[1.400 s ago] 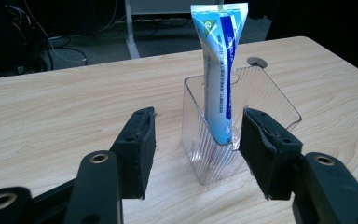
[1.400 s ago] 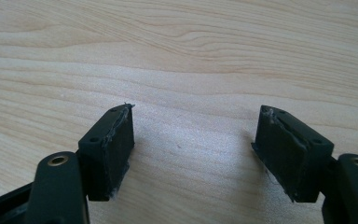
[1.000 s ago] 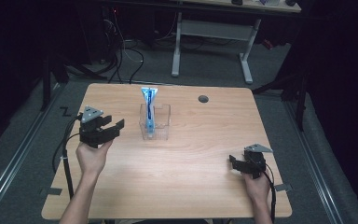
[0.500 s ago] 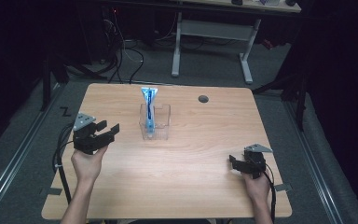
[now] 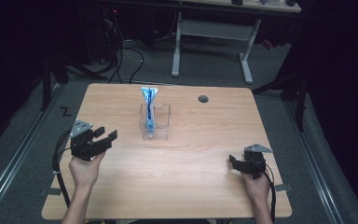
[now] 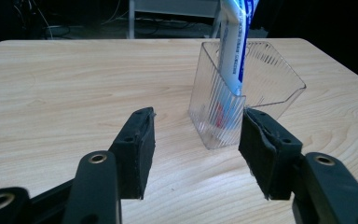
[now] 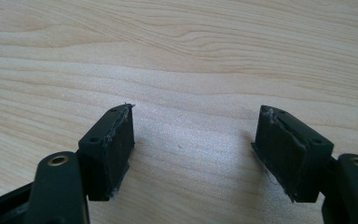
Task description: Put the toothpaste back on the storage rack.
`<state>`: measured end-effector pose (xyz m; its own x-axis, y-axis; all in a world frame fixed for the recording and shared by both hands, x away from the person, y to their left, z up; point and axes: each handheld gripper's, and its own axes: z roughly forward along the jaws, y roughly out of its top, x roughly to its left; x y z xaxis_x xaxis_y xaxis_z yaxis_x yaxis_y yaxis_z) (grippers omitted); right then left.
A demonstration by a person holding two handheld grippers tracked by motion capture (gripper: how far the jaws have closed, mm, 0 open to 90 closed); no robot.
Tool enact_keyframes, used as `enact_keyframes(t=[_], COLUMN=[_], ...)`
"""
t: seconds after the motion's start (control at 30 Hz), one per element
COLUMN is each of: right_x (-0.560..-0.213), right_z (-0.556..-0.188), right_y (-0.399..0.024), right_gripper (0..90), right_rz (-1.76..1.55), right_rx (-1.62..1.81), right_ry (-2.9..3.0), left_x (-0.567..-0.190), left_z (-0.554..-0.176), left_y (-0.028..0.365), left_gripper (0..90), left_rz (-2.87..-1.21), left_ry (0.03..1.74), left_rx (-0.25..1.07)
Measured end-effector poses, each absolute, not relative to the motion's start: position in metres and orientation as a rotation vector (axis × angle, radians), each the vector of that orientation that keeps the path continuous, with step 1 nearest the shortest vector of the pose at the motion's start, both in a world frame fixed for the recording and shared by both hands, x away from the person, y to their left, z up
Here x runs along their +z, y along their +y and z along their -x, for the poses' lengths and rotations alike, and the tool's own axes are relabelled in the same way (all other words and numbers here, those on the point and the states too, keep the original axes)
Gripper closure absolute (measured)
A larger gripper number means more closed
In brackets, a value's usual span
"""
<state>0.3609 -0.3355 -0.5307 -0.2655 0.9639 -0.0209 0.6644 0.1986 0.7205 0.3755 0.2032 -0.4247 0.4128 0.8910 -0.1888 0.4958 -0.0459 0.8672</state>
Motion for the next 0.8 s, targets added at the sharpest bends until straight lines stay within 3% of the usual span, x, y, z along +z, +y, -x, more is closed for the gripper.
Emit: enact_keyframes(t=[0.8], right_x=[-0.531], right_z=[-0.361], right_y=[-0.335], right_gripper=[28.5], right_rz=[-1.512], right_rx=[0.834], right_ry=[2.004], left_x=[-0.463], left_z=[-0.367], left_y=[0.208], left_gripper=[45.4], left_rz=[-1.704], left_ry=[1.287], left_rx=[0.443])
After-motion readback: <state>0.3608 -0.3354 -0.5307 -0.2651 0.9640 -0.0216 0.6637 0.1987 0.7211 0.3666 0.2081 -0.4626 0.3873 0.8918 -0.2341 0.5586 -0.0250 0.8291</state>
